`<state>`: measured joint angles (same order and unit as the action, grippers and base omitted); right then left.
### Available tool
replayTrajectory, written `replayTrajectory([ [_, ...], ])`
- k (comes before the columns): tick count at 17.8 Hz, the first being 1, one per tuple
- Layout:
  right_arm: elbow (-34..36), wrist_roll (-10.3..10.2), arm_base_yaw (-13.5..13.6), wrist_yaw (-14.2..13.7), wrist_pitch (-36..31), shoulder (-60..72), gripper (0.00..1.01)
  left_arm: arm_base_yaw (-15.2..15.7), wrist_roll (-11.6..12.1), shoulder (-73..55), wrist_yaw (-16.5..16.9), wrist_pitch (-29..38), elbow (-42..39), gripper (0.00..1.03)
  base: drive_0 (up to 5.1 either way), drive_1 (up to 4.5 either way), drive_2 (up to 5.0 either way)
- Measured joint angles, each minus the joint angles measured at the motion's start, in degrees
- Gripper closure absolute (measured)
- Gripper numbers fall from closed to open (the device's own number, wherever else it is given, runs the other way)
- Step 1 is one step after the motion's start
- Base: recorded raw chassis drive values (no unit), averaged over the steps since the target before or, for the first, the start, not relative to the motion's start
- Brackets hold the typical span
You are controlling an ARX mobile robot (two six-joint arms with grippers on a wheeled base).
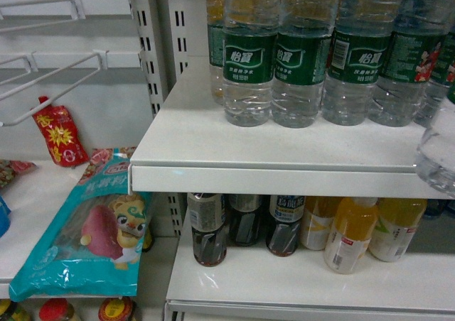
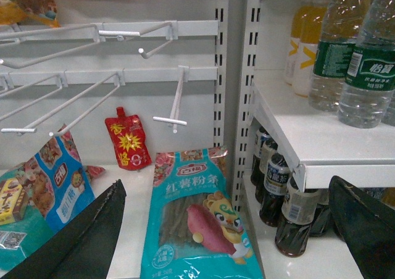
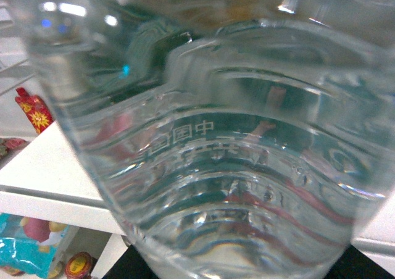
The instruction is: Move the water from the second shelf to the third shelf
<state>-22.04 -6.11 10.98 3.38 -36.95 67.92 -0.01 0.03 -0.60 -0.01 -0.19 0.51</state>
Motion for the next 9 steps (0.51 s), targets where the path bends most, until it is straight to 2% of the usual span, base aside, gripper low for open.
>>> replayTrajectory([
  [4, -7.0, 0.3, 2.1, -0.5, -0.5, 10.3, 0.62, 0.0, 0.0, 0.0, 0.0, 0.0, 0.0, 0.05, -4.9, 2.57, 2.6],
  [9, -14.8, 0.9, 2.5, -2.3, 1.1, 18.4, 0.62, 0.0, 0.0, 0.0, 0.0, 0.0, 0.0, 0.05, -4.9, 2.57, 2.6],
])
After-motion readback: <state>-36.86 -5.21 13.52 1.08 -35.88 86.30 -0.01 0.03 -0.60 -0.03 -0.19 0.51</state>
